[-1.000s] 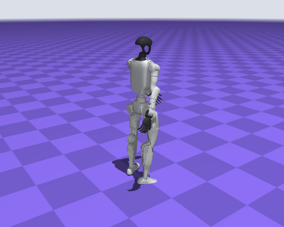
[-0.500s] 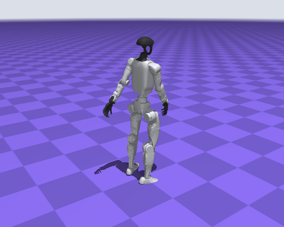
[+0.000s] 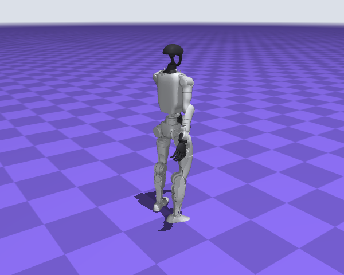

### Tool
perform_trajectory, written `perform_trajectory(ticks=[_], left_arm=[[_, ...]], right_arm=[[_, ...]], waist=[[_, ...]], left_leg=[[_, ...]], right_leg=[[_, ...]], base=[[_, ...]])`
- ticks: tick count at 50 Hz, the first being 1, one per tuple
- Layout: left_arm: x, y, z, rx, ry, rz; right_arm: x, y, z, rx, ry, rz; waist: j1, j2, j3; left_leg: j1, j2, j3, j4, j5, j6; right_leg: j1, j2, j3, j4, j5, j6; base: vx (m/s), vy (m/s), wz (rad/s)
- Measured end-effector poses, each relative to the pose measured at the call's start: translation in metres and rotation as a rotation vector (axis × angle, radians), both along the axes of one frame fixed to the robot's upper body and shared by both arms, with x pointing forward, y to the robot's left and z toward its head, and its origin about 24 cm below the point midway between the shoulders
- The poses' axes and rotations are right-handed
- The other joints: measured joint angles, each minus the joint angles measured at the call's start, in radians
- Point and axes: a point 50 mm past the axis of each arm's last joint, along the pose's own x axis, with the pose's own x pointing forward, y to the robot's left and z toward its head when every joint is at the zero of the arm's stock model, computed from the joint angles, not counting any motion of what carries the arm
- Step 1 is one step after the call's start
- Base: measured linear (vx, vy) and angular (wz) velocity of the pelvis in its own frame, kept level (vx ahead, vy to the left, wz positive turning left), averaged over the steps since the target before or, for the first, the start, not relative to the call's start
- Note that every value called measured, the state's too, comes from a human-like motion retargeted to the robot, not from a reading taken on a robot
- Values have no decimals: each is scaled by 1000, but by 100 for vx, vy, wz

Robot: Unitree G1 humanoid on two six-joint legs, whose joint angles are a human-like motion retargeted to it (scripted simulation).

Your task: Upper body actions

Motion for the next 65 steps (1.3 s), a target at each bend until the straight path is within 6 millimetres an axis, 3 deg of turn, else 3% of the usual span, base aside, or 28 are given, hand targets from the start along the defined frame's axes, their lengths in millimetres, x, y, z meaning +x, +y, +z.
perform_trajectory(ticks=[3, 5, 8, 11, 15, 17, 20, 22, 23, 27, 29, 32, 35, 40, 43, 45, 46, 49, 54, 57, 60, 63, 65], left_arm=[[33, -9, 27, -2, -205, -46], [41, -9, 36, 10, -284, -57], [34, -2, 33, 69, -314, -51], [-1, 12, 6, 127, -179, -41], [-86, 36, -39, 155, 167, 32], [-158, 54, -56, 175, 438, 144], [-242, 70, -57, 225, 753, 288], [-313, 78, -43, 274, 989, 379], [-335, 81, -37, 281, 1056, 403], [-417, 82, -5, 276, 1253, 487], [-440, 80, 7, 274, 1304, 548], [-457, 73, 18, 287, 1377, 689], [-444, 73, 11, 267, 1364, 808], [-355, 76, -30, 205, 1122, 721], [-266, 68, -52, 129, 907, 546], [-218, 58, -57, 85, 789, 453], [-184, 51, -57, 50, 693, 388], [-102, 28, -45, -19, 439, 227], [-6, 1, -4, -36, 42, 38], [28, 0, 23, 9, -179, -20], [34, 7, 32, 67, -283, -27], [17, 15, 18, 106, -234, -5], [-12, 22, -2, 105, -104, 7]], right_arm=[[-36, -10, 16, -89, 68, -118], [-50, -15, 24, -143, 108, -123], [-63, -18, 32, -208, 199, -67], [-49, -15, 25, -200, 202, 27], [15, -7, -2, -153, -1, 231], [74, 4, -18, -88, -171, 390], [150, 30, -26, 45, -389, 578], [219, 64, -23, 194, -615, 721], [240, 78, -19, 254, -689, 767], [322, 137, 19, 495, -1012, 924], [343, 156, 38, 556, -1138, 961], [363, 172, 61, 573, -1322, 1006], [364, 173, 67, 509, -1421, 1028], [320, 140, 28, 350, -1281, 940], [253, 103, -11, 254, -982, 818], [214, 83, -23, 196, -800, 752], [183, 65, -28, 149, -649, 698], [107, 26, -26, 37, -316, 546], [21, -3, -6, -13, -26, 279], [-13, -13, 7, -16, 37, 131], [-34, -19, 17, -86, 87, 39], [-38, -19, 20, -191, 120, -18], [-25, -14, 13, -200, 72, -22]], waist=[[2, 2, 11], [4, 1, 15], [17, 1, 17], [30, 3, 17], [33, 6, 6], [36, 10, 0], [32, 15, 0], [34, 18, 9], [32, 18, 11], [26, 19, 3], [26, 18, -3], [25, 15, -2], [13, 6, 1], [18, -11, -10], [22, -24, -14], [24, -28, -13], [24, -30, -15], [33, -31, -15], [33, -30, -24], [27, -29, -29], [30, -27, -30], [38, -20, -28], [42, -14, -28]], left_leg=[[-1, -1, -5, 3, 0, 0], [0, -3, -9, 4, -1, -1], [0, -7, -15, 5, -1, -2], [1, -11, -21, 3, 0, -1], [4, -13, -24, -1, 0, -2], [14, -11, -12, -6, -1, -3], [30, -9, 5, -12, -4, -6], [43, -5, 20, -15, -7, -10], [46, -4, 24, -16, -7, -12], [45, 4, 39, -18, -9, -20], [41, 8, 43, -18, -8, -23], [39, 12, 43, -16, -6, -26], [34, 11, 26, -10, -4, -25], [23, 3, -5, -4, 0, -22], [19, 0, -16, -2, 3, -19], [18, 1, -18, 0, 3, -18], [17, 2, -19, 1, 2, -18], [16, 2, -20, 3, -3, -15], [12, 1, -24, 5, -10, -12], [11, -1, -21, 6, -14, -12], [12, -4, -19, 6, -16, -12], [12, -6, -20, 6, -17, -12], [10, -7, -20, 4, -16, -12]], right_leg=[[6, -2, -11, -2, -1, -1], [9, -4, -16, -3, -2, -1], [12, -8, -22, -2, -4, -2], [15, -8, -20, -2, -7, -3], [10, -4, 0, 0, -9, -4], [5, 0, 14, 3, -8, -7], [1, 4, 37, 9, -6, -10], [-3, 7, 58, 14, -5, -10], [-4, 8, 64, 15, -5, -10], [-17, 13, 86, 19, -5, -6], [-21, 14, 90, 21, -6, -4], [-16, 16, 82, 21, -9, -2], [-3, 16, 62, 18, -14, -1], [16, 10, 22, 9, -20, -2], [30, 8, -3, 5, -22, 0], [35, 8, -12, 3, -23, 1], [36, 8, -18, 1, -22, 2], [35, 10, -26, -3, -20, 4], [27, 11, -25, -5, -17, 4], [23, 10, -26, -4, -17, 3], [22, 8, -26, -3, -18, 2], [22, 6, -25, -3, -19, 3], [20, 6, -23, -3, -19, 3]], base=[[0, 0, 0], [0, 0, 0], [0, 0, 0], [0, 0, 0], [0, 0, 0], [2, 1, -15], [1, 1, -33], [1, -1, -36], [2, -2, -23], [0, 0, 0], [0, 0, 0], [0, -1, 16], [1, -2, 41], [2, 0, 35], [1, -2, 24], [0, 0, 0], [0, 0, 0], [2, 1, -27], [3, 0, -29], [1, -1, -6], [0, 0, 0], [0, 0, 0], [0, 0, 0]])
